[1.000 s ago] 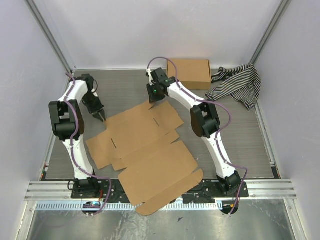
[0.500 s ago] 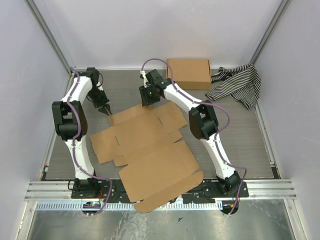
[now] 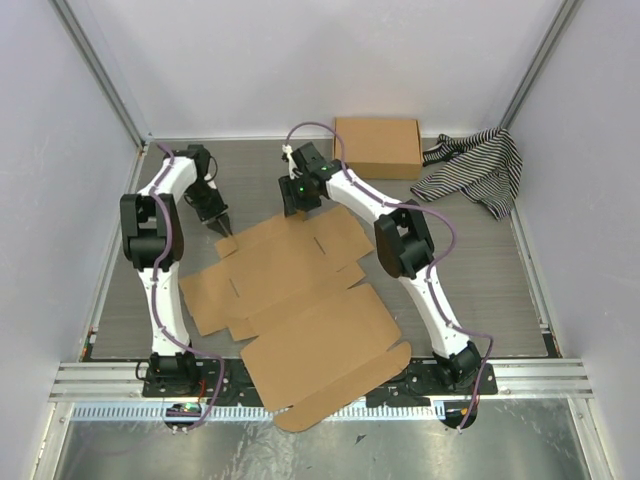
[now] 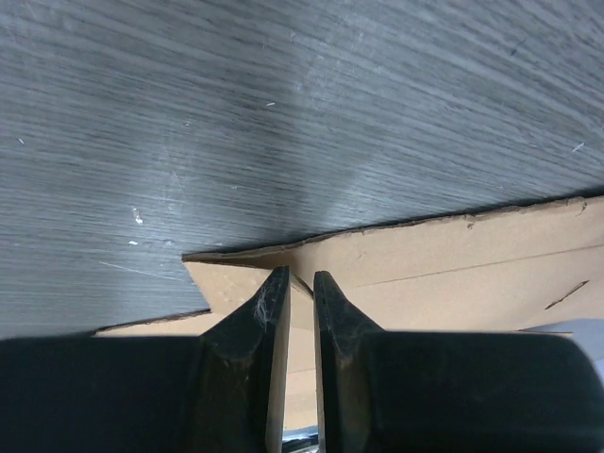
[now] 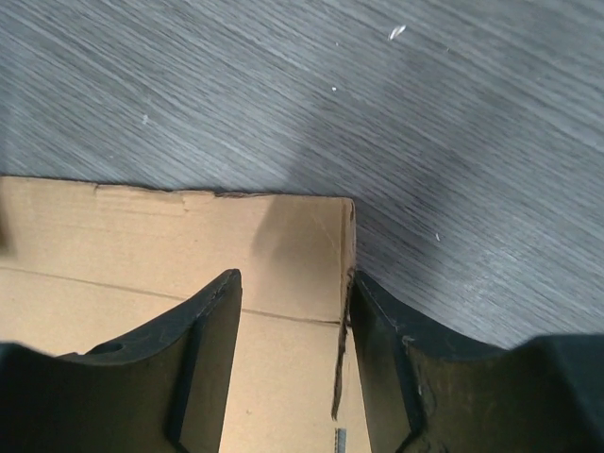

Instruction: Fold the paper box

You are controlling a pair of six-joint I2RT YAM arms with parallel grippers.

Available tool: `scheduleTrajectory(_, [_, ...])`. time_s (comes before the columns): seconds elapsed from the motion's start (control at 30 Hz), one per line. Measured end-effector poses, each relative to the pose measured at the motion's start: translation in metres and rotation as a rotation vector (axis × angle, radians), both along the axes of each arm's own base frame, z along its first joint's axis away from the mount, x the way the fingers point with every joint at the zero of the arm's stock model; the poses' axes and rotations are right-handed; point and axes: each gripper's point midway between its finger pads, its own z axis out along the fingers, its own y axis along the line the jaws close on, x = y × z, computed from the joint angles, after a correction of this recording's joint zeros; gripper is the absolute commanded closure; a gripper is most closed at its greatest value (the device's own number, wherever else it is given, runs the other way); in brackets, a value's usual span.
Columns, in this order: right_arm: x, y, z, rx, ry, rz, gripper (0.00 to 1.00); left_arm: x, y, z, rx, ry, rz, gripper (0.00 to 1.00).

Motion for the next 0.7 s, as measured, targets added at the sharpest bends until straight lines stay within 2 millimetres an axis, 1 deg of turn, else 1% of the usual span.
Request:
scheduleTrajectory(0.07, [-0.001,0.000,-0.009,-0.007,0.016,-0.004,0.46,0.000,-0.001,-0.002,0.000,0.002,0.001,0.80])
scheduleTrajectory(0.13, [-0.002,0.000,-0.017,-0.014,0.029,-0.007,0.50,0.000,-0.001,-0.002,0.000,0.002,0.002,0.81])
scheduleTrajectory(0.23, [0.004,0.000,-0.013,-0.015,0.011,-0.021,0.67,0.001,-0.001,-0.002,-0.001,0.004,0.003,0.84])
scheduleTrajectory(0.27, [0.006,-0.001,-0.014,-0.024,0.008,-0.030,0.70,0.002,-0.001,-0.003,-0.001,0.004,0.002,0.86])
scheduleTrajectory(0.33, [0.009,-0.004,-0.017,-0.043,-0.001,-0.045,0.73,0.003,-0.001,-0.001,0.000,0.005,0.002,0.88])
scheduleTrajectory(0.4, [0.014,-0.007,-0.017,-0.058,-0.012,-0.060,0.75,0.006,-0.001,0.002,-0.001,-0.004,0.003,0.89])
scheduleTrajectory(0.47, [0.023,-0.009,-0.014,-0.068,-0.037,-0.077,0.74,0.012,-0.002,0.008,-0.004,-0.025,0.006,0.89])
scheduleTrajectory(0.53, [0.033,-0.011,-0.007,-0.068,-0.069,-0.091,0.69,0.021,-0.002,0.016,-0.007,-0.056,0.009,0.86])
scheduleTrajectory(0.67, [0.056,-0.014,0.011,-0.042,-0.147,-0.112,0.57,0.036,-0.003,0.031,-0.009,-0.107,0.009,0.79])
scheduleTrajectory(0.7, [0.062,-0.015,0.014,-0.034,-0.168,-0.118,0.51,0.042,-0.003,0.036,-0.009,-0.126,0.009,0.76])
